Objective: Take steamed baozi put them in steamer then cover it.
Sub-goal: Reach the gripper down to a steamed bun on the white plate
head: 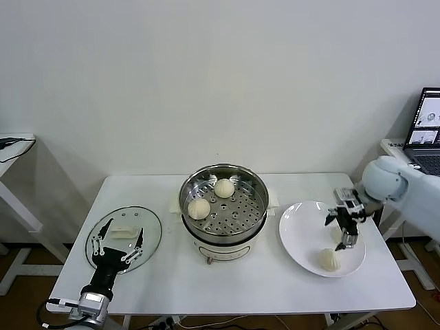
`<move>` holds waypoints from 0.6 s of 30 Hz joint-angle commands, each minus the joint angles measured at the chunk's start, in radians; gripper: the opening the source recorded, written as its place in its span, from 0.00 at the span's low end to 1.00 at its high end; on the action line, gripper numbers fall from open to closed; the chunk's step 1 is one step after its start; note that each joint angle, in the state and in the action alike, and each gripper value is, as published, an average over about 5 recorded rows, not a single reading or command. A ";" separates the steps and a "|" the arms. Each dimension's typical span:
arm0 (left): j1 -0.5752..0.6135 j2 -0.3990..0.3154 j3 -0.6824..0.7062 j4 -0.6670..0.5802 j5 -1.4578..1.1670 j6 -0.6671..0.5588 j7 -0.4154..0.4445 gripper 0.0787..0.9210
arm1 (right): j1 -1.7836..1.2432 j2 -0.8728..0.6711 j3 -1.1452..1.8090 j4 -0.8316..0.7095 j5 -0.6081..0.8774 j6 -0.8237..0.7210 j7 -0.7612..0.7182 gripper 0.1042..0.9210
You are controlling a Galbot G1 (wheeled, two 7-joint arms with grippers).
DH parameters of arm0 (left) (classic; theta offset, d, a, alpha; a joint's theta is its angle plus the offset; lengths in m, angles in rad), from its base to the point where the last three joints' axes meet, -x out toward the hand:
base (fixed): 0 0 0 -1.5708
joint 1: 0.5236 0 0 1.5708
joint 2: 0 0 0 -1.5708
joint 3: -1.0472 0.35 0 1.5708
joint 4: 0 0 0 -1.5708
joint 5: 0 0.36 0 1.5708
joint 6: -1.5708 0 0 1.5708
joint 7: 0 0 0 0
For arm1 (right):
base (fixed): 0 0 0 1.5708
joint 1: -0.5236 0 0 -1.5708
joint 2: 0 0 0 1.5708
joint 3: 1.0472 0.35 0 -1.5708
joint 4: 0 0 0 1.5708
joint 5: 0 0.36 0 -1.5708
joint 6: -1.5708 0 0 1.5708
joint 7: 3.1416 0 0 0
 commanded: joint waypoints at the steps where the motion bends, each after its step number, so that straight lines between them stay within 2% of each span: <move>1: 0.000 -0.002 0.001 0.009 0.001 -0.001 0.000 0.88 | -0.185 -0.008 0.150 -0.043 -0.106 0.025 -0.004 0.88; 18: -0.007 -0.007 -0.001 0.027 0.009 0.002 -0.007 0.88 | -0.286 0.079 0.227 -0.089 -0.160 0.026 -0.003 0.88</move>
